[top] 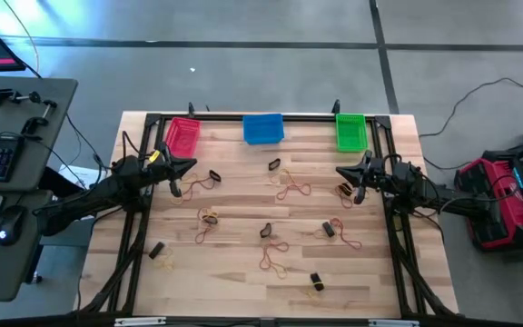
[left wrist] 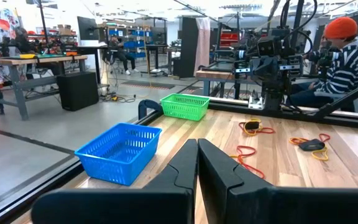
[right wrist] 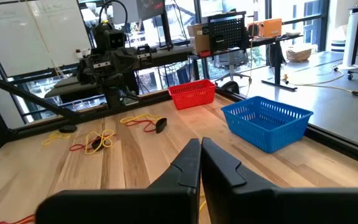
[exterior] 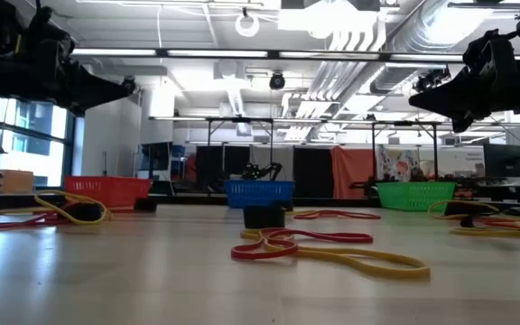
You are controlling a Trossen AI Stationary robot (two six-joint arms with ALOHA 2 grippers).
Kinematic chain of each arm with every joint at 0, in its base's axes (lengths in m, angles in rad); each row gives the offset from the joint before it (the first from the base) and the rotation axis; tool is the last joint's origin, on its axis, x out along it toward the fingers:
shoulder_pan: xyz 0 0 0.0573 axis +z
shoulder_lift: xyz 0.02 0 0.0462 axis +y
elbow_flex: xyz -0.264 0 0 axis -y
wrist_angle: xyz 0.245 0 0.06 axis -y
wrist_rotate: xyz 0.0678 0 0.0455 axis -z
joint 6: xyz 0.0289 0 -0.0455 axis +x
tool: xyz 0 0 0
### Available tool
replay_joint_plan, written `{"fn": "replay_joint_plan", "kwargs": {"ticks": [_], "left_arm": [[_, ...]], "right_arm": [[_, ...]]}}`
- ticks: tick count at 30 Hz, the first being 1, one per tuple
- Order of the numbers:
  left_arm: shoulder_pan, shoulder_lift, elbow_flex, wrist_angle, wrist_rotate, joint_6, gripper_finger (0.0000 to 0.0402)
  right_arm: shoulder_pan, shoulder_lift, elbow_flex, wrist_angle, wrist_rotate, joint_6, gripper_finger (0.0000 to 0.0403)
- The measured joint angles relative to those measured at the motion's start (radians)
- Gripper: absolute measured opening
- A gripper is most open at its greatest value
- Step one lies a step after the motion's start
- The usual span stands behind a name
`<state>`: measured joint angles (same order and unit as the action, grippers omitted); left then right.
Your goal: Sort rubber bands into baskets
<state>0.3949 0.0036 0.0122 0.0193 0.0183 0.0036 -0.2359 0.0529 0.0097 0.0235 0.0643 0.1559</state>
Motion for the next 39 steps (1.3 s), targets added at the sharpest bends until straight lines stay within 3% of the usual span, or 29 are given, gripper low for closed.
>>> {"fn": "replay_joint_plan", "kwargs": {"ticks": [30, 39], "left_arm": [[0.000, 0.000, 0.000, 0.000, 0.000, 0.000, 0.0003], [0.001, 0.001, 0.000, 0.000, -0.002, 0.000, 0.0003]], "right_arm": [[0.000, 0.000, 0.000, 0.000, 0.001, -0.057, 0.0002], [0.000, 0.000, 0.000, 0.024, 0.003, 0.040, 0.0002]]}}
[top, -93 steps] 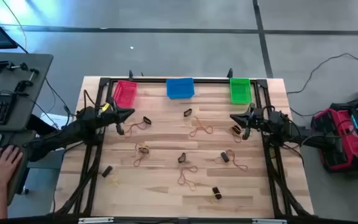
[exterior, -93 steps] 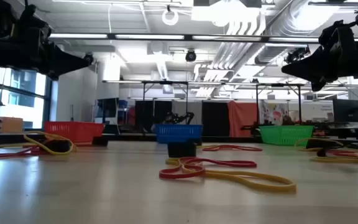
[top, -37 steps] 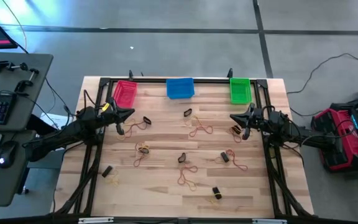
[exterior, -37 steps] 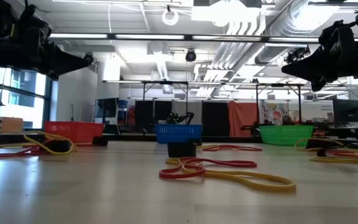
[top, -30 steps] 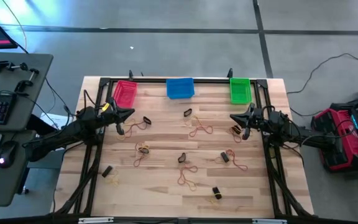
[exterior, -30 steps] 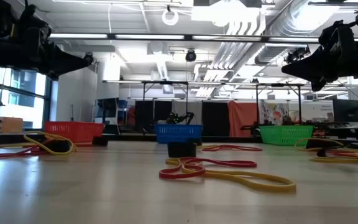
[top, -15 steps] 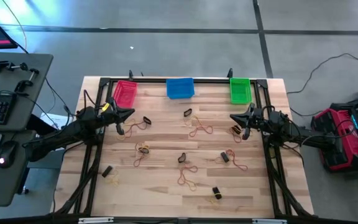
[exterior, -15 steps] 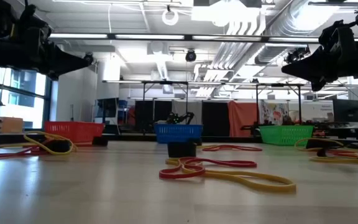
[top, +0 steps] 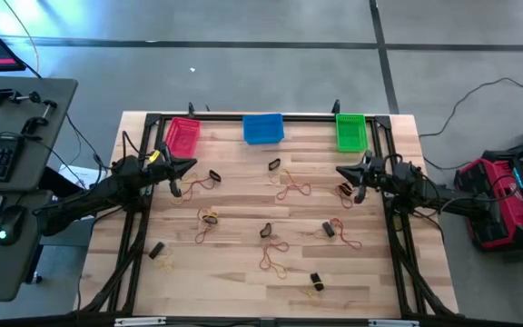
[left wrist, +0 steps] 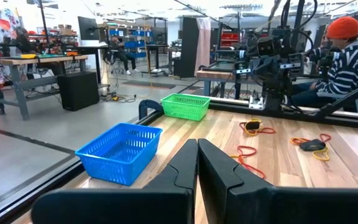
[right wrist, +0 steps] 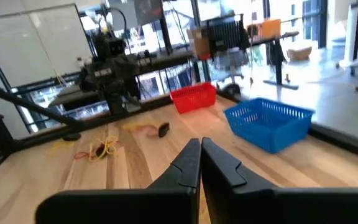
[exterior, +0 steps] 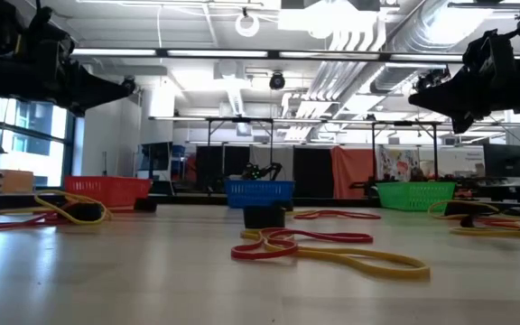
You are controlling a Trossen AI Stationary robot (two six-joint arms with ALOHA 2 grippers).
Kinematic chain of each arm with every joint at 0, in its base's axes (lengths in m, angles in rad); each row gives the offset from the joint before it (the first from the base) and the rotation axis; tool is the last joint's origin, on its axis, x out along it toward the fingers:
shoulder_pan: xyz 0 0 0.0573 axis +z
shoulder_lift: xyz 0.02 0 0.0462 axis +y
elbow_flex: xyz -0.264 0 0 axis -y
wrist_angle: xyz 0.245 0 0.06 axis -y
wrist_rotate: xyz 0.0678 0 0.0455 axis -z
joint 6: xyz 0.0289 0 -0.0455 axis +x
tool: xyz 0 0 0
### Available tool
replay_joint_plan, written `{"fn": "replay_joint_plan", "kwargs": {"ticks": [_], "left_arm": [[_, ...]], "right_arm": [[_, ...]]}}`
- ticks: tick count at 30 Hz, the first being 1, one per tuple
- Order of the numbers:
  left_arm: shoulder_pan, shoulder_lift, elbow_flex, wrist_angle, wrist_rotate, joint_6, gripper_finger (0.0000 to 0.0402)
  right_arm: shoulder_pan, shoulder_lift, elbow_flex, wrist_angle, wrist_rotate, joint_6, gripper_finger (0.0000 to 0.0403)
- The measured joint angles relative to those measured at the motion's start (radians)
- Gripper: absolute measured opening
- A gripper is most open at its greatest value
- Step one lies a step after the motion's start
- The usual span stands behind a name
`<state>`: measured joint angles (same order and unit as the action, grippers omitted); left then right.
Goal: Sort rubber bands into baskets
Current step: Put the red rubber band into the green bin
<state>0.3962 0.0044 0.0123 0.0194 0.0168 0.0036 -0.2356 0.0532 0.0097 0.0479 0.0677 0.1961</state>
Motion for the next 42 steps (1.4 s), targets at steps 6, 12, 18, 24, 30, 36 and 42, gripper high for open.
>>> {"fn": "replay_joint_plan", "kwargs": {"ticks": [6, 12, 18, 24, 30, 36, 42], "left_arm": [[0.000, 0.000, 0.000, 0.000, -0.002, 0.000, 0.0003], [0.000, 0.000, 0.000, 0.000, -0.002, 0.000, 0.0003], [0.000, 0.000, 0.000, 0.000, -0.002, 0.000, 0.0003], [0.000, 0.000, 0.000, 0.000, -0.002, 0.000, 0.0003], [0.001, 0.000, 0.000, 0.000, -0.002, 0.000, 0.0003], [0.001, 0.000, 0.000, 0.000, -0.002, 0.000, 0.0003], [0.001, 0.000, 0.000, 0.000, -0.002, 0.000, 0.0003]], "right_arm": [[0.000, 0.000, 0.000, 0.170, 0.003, 0.052, 0.0002], [0.001, 0.005, 0.019, 0.238, -0.053, 0.021, 0.0000], [0.000, 0.085, 0.125, 0.111, -0.079, 0.021, 0.0000], [0.000, 0.227, 0.256, 0.038, -0.091, 0.008, 0.0000], [0.000, 0.326, 0.312, 0.127, -0.118, -0.040, 0.0000], [0.000, 0.385, 0.324, 0.158, -0.113, -0.093, 0.0000], [0.000, 0.435, 0.321, 0.173, -0.055, -0.106, 0.0000]]}}
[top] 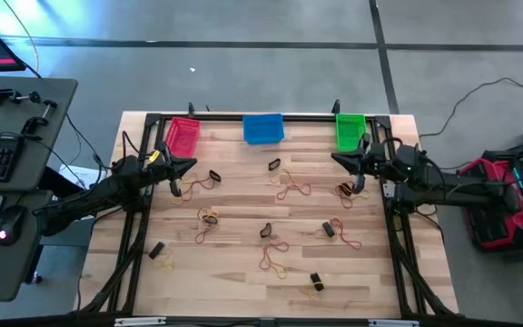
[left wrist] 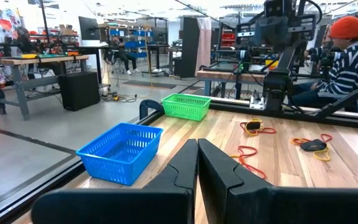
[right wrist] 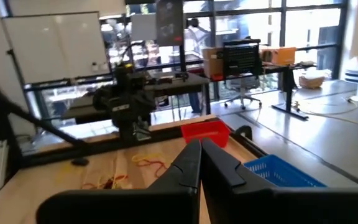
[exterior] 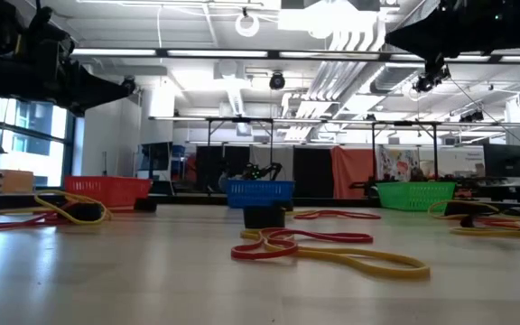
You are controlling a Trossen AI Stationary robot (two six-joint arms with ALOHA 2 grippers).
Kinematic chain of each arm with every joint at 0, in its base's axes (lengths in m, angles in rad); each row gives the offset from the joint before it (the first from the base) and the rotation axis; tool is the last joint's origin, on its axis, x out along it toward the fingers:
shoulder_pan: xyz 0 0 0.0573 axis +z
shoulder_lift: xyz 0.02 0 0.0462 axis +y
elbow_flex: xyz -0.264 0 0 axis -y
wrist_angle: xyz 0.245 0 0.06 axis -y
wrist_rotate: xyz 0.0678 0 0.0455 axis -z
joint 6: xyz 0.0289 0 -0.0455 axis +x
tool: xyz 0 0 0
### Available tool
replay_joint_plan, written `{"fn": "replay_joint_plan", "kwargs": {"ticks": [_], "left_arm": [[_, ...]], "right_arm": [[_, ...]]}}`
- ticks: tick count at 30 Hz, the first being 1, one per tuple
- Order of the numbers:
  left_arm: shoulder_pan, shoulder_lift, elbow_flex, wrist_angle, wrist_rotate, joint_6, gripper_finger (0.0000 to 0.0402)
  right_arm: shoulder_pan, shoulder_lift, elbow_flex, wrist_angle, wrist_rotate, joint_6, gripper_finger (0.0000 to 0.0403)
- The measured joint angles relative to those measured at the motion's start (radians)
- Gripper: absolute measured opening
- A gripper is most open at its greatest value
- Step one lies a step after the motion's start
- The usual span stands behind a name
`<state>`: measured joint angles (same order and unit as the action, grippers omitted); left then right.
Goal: Sort rubber bands into baskets
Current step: Put the red rubber band into the green bin
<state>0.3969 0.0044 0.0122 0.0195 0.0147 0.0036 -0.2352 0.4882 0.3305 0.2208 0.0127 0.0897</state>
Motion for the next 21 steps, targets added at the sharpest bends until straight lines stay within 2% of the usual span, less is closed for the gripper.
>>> {"fn": "replay_joint_plan", "kwargs": {"ticks": [5, 14, 21], "left_arm": [[0.000, 0.000, 0.000, 0.000, 0.000, 0.000, 0.0003], [0.000, 0.000, 0.000, 0.000, 0.000, 0.000, 0.0003], [0.000, 0.000, 0.000, 0.000, 0.000, 0.000, 0.0003]], "right_arm": [[0.000, 0.066, 0.000, 0.086, 0.019, 0.008, 0.0018], [0.000, 0.191, -0.001, 0.209, 0.076, 0.036, 0.0089], [0.000, 0.280, -0.001, 0.385, 0.048, 0.041, 0.0122]]}}
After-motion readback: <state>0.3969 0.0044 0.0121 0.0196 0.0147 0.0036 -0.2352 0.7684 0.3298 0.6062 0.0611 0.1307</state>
